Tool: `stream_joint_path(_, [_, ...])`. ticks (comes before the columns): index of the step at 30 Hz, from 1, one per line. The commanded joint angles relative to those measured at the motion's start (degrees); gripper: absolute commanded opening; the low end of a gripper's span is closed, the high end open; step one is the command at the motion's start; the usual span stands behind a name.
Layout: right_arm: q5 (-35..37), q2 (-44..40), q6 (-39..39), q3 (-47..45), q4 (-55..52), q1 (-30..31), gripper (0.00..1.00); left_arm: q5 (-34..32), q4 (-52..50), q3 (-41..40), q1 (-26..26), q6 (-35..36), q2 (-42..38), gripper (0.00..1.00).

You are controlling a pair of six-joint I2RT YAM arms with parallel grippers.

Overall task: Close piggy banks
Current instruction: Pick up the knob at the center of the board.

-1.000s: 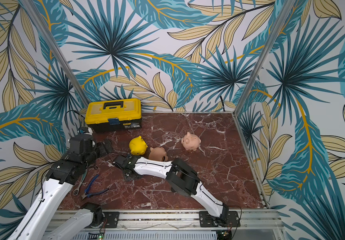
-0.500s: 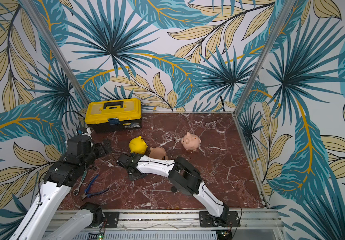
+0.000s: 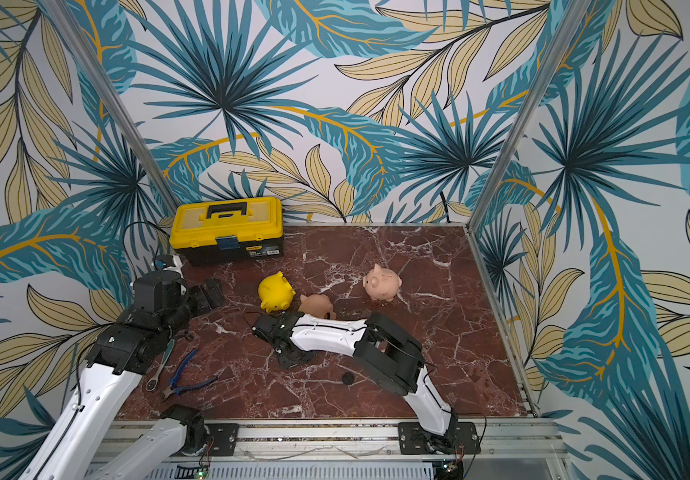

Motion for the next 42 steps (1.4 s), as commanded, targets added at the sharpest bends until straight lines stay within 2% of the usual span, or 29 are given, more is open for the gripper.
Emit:
stream_joint_path(1, [-0.61,0.45,1.43,-1.19,-2.57,-0.19,0.23,0.23,-0.43,-1.38,0.43,0.19,-0.15,0.99])
stream_joint_path(7, [-1.00,1.27,2.37,-1.17,-2.75,-0.23,0.22,0.32,-0.42,-1.22,0.43,0.10,-0.15,1.00])
stream_joint_path(12, [-1.74,2.36,3.03,-1.84,-2.28,-0.42,0.15,0.58,-0.42,-1.29,0.43,0.02,-0.26,0.99])
stream_joint_path(19, [-1.99,1.55,2.33,-3.40,-0.18,-0.83,0.00,2.30,-0.42,-1.39,0.43,0.01,-0.03,1.00])
stream_joint_path(22, [-1.46,-0.60,1.00,-4.80,1.57,-0.97,0.00,5.65,-0.25,-1.07,0.48,0.77,0.62,1.00])
stream_joint_path(27, [-2.03,-7.03,-1.62,-8.21,5.59,-1.92,0.00,14.73,1.21,-0.44,-0.54,2.70,3.70,1.00])
stream_joint_path(32, [-1.99,-16.15,-6.76,-14.15,11.17,-2.50,0.00,16.66,5.35,-0.52,-6.91,4.64,6.91,1.00])
stream_joint_path(37, [-1.42,-25.26,-10.70,-21.69,15.96,-4.02,0.00,23.74,10.14,0.01,-9.34,5.67,12.59,1.00])
stream_joint_path(42, [-1.79,-33.22,-13.90,-29.11,20.60,-6.30,0.00,26.92,12.83,2.48,-13.50,7.21,20.07,1.00])
